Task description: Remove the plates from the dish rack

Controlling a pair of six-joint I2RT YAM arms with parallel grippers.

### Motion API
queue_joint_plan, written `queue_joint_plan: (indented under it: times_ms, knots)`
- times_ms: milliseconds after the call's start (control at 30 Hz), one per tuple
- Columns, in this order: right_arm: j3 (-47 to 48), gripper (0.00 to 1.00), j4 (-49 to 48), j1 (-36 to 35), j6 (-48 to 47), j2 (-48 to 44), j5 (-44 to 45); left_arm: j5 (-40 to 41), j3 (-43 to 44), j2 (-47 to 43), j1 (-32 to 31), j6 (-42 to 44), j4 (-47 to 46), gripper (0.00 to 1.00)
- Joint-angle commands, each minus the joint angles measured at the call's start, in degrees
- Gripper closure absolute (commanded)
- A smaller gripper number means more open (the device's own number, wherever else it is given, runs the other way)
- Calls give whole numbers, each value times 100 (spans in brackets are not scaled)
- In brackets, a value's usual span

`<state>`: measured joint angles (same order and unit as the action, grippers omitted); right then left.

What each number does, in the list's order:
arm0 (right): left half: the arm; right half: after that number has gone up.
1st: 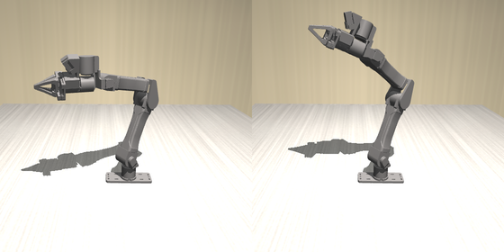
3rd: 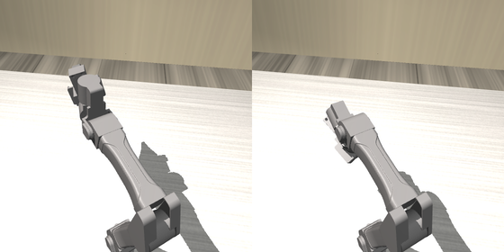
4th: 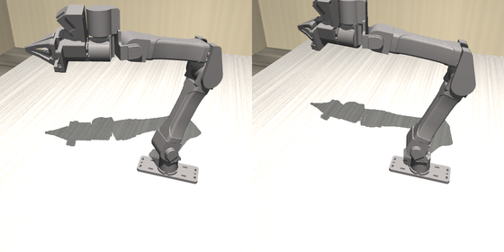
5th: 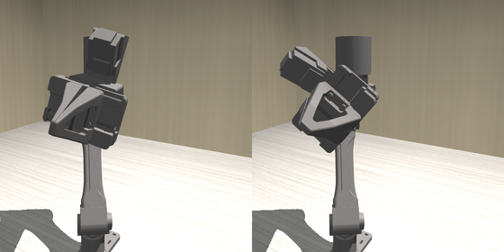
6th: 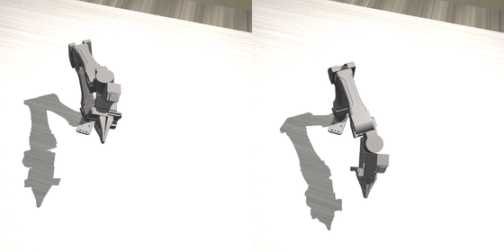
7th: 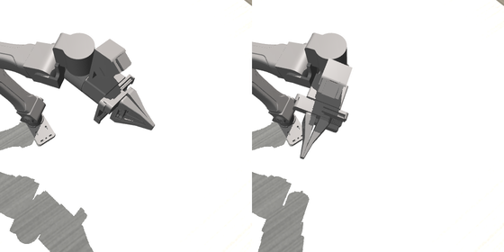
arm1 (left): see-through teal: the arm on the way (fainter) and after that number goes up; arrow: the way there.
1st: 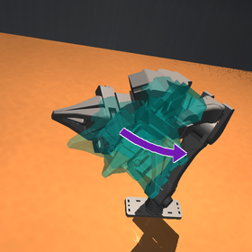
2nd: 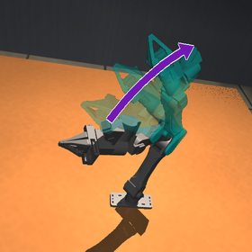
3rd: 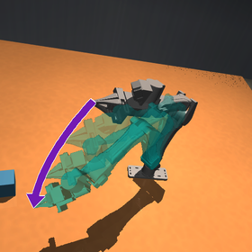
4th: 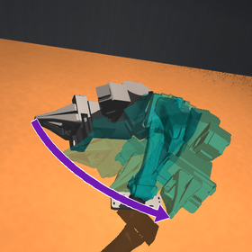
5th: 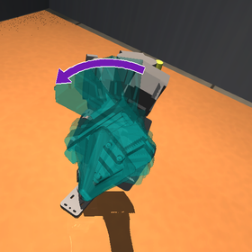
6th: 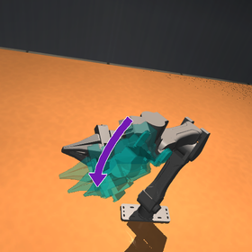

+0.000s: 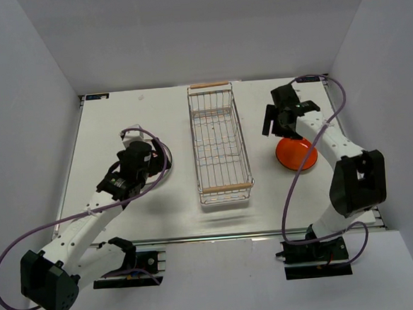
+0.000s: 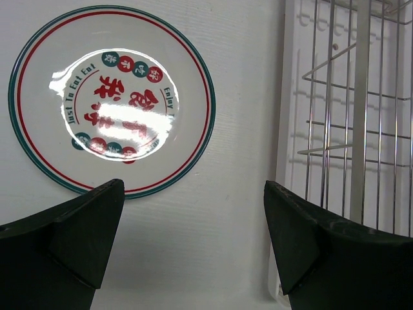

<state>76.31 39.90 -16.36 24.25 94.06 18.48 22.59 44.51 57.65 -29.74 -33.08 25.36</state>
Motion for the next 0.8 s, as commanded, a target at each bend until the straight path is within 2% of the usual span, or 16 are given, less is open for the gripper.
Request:
queue_joint_plan:
  times_ms: [0,133,333,533,667,767]
  knots:
    - [-19,11,-333,28,141,-746,243,123,242,-96,-23,-84,91,2]
    - [-617,11,-1045,10,71,-1556,296,395,549,-192,-76,-137,345,2]
    - [-2433,11,-1976,10,27,-3182,560,1467,831,-570,-76,-690,1206,2]
    - [-3314,11,-2144,10,150,-4561,858,1178,796,-1316,-76,-936,1348,2]
    - [-3771,11,-2275,10,107,-5116,885,835,638,-1931,-76,-955,1524,2]
    - [-4036,11,-2443,10,62,-5372,903,818,261,-2441,-76,-1007,1314,2]
